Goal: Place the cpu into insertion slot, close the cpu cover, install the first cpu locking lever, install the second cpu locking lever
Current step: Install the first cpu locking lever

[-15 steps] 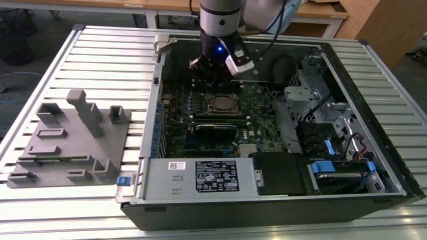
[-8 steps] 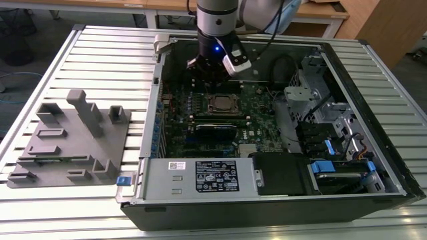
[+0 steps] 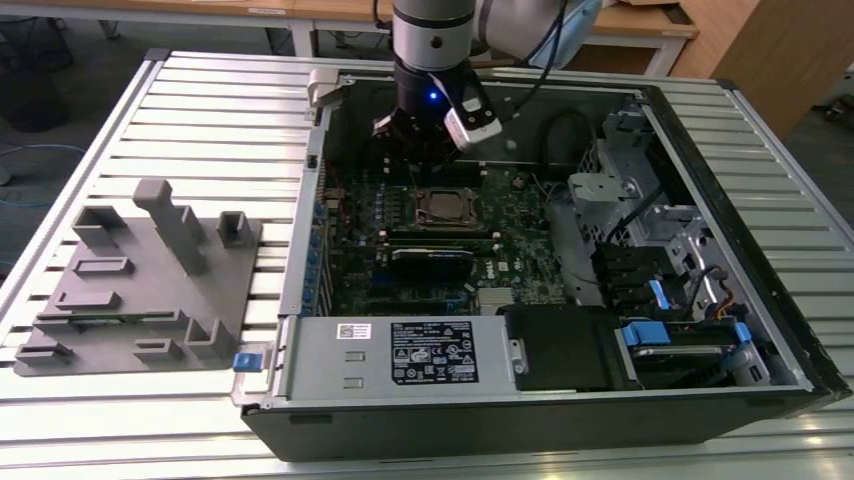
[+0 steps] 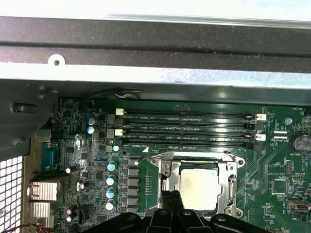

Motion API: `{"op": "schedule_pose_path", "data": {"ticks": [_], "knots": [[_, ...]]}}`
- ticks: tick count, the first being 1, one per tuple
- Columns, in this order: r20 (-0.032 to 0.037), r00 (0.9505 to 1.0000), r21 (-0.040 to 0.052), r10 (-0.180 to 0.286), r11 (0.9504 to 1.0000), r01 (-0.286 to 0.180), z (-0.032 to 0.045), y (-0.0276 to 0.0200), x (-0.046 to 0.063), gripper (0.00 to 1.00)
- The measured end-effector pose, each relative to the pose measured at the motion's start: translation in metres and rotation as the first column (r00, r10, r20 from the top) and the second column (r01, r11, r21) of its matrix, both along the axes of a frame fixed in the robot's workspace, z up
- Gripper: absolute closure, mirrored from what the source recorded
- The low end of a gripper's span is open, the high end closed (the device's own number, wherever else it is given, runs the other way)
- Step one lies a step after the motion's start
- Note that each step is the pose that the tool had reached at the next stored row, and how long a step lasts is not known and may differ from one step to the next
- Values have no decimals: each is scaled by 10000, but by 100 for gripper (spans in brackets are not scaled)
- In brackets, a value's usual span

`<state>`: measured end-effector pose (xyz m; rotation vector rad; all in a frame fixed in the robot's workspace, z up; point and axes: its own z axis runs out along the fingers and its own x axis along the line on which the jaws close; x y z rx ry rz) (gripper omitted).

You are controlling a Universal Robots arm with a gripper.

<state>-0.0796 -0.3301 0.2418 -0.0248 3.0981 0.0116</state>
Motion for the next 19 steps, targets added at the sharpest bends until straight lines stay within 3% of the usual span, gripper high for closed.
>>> {"op": "schedule_pose_path", "data": {"ticks": [8, 16, 19], "knots": [[20, 10000, -1, -2, 10000, 2, 1, 2, -3, 89], [267, 9996, -1, 0, 10000, 0, 1, 12, -96, 89], [301, 9995, -1, 0, 10000, 0, 1, 14, -110, 89]]}}
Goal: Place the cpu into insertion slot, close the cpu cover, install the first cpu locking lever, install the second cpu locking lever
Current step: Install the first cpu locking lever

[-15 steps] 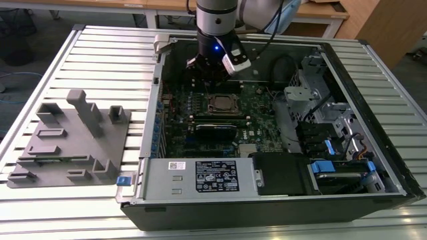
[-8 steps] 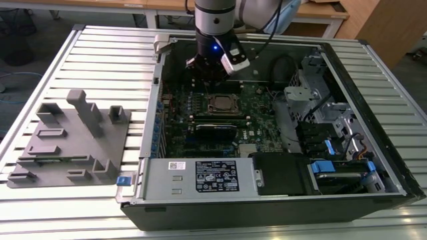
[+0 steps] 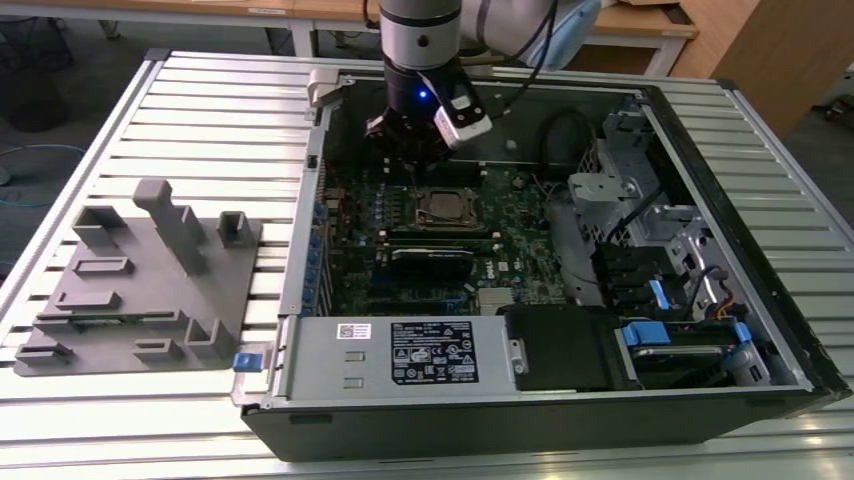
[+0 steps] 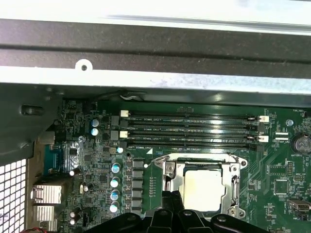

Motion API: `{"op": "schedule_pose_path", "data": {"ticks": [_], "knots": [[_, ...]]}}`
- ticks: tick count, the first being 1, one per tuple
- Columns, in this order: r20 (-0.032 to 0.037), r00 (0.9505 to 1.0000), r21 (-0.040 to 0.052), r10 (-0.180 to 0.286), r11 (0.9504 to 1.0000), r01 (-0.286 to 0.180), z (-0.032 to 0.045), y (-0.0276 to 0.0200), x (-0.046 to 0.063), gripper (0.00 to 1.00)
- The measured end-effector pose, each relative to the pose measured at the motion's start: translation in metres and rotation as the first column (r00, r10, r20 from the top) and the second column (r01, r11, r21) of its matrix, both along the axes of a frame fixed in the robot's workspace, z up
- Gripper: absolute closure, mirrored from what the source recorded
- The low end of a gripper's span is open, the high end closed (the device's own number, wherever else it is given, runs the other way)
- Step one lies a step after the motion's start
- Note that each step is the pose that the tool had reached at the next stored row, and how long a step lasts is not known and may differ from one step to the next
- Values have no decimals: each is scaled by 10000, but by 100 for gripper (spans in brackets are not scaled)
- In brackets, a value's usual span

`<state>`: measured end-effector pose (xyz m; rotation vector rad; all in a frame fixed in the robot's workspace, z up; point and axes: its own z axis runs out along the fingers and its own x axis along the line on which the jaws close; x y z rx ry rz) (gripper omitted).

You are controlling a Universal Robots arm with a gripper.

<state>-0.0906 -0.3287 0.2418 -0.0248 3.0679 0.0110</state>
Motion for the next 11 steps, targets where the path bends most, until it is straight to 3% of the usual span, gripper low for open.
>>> {"op": "schedule_pose_path", "data": {"ticks": [11], "knots": [[1, 10000, 0, 0, 10000, 0, 0, 4, 0, 89]]}}
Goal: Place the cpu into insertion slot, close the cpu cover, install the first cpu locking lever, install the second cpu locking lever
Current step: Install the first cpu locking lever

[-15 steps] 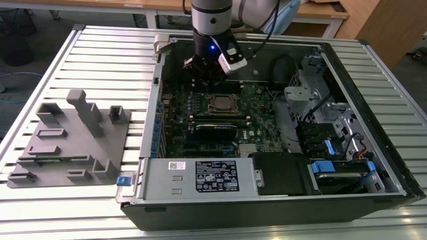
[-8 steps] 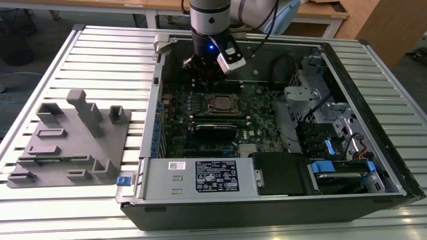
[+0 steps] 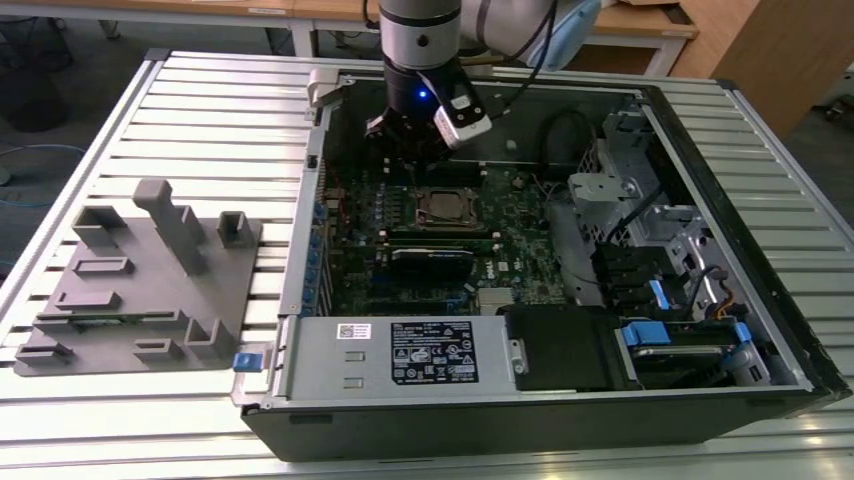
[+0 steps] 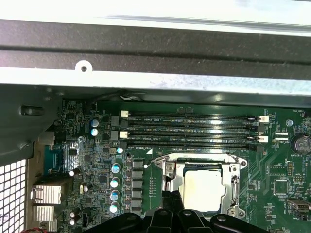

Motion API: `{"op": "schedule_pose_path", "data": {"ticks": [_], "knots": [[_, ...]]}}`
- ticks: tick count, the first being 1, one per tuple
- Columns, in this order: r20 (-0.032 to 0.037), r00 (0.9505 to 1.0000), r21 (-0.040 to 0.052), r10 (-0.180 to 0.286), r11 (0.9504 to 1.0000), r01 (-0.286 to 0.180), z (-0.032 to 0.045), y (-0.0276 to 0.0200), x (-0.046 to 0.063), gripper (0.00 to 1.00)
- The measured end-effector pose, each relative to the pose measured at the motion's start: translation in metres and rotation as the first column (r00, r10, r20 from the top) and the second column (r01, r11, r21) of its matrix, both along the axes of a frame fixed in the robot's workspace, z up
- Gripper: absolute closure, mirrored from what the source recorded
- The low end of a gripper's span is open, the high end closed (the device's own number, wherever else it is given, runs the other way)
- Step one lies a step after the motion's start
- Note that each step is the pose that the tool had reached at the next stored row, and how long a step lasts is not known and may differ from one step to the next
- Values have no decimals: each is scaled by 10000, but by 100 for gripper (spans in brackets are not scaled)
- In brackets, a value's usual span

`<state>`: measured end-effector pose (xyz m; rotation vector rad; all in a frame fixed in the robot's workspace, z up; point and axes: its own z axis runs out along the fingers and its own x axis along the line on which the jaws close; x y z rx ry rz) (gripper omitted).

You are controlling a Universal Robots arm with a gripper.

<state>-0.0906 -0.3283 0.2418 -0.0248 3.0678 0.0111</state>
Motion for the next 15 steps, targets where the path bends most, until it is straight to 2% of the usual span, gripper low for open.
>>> {"op": "schedule_pose_path", "data": {"ticks": [2, 3, 4, 6, 10, 15], "knots": [[0, 10000, 0, -1, 10000, 1, 0, 0, 0, 89], [-15, 10000, 4, 0, 10000, 0, 0, 1, 0, 89], [-58, 10000, 17, -1, 10000, 2, -1, 1, 0, 89], [-194, 9998, 66, 0, 10000, 1, -2, 0, 1, 89], [-548, 9985, 188, 4, 9998, 6, -5, -1, 4, 89], [-585, 9983, 190, 4, 9998, 7, -5, -1, 5, 89]]}}
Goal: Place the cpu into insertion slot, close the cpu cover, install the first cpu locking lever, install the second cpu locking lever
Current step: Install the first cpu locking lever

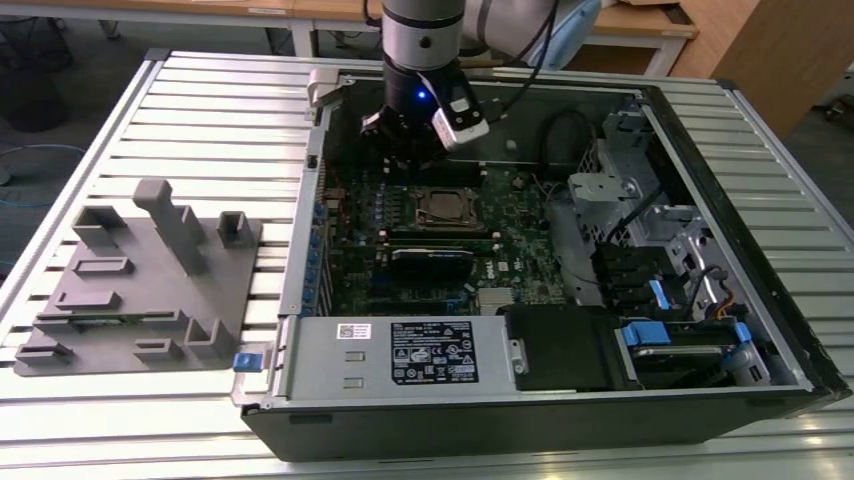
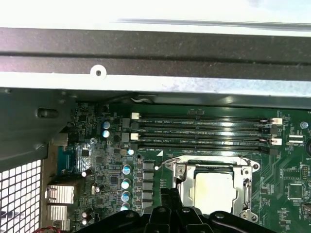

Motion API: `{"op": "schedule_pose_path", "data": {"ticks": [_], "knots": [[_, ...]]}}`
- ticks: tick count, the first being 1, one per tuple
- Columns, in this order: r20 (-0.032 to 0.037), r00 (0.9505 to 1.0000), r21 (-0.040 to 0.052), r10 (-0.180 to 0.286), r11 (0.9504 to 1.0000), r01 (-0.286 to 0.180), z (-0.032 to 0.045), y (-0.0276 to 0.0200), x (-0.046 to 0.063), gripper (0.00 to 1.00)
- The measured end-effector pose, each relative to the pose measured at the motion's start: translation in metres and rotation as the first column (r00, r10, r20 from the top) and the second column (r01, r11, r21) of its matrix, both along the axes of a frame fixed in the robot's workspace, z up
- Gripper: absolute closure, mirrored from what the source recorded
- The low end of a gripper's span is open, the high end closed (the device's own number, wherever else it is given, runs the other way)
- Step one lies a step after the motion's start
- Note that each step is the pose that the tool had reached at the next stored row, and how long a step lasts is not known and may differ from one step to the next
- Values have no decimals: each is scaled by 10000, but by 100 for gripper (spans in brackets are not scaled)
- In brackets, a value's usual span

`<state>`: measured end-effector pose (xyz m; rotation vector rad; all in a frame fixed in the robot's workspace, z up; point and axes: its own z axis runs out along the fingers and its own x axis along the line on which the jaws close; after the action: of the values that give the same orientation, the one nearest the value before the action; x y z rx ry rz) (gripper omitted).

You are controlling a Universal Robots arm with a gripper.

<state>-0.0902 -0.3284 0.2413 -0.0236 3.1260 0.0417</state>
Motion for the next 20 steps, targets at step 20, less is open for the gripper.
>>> {"op": "schedule_pose_path", "data": {"ticks": [20], "knots": [[76, 10000, -9, 2, 10000, -1, 101, 0, -129, 89]]}}
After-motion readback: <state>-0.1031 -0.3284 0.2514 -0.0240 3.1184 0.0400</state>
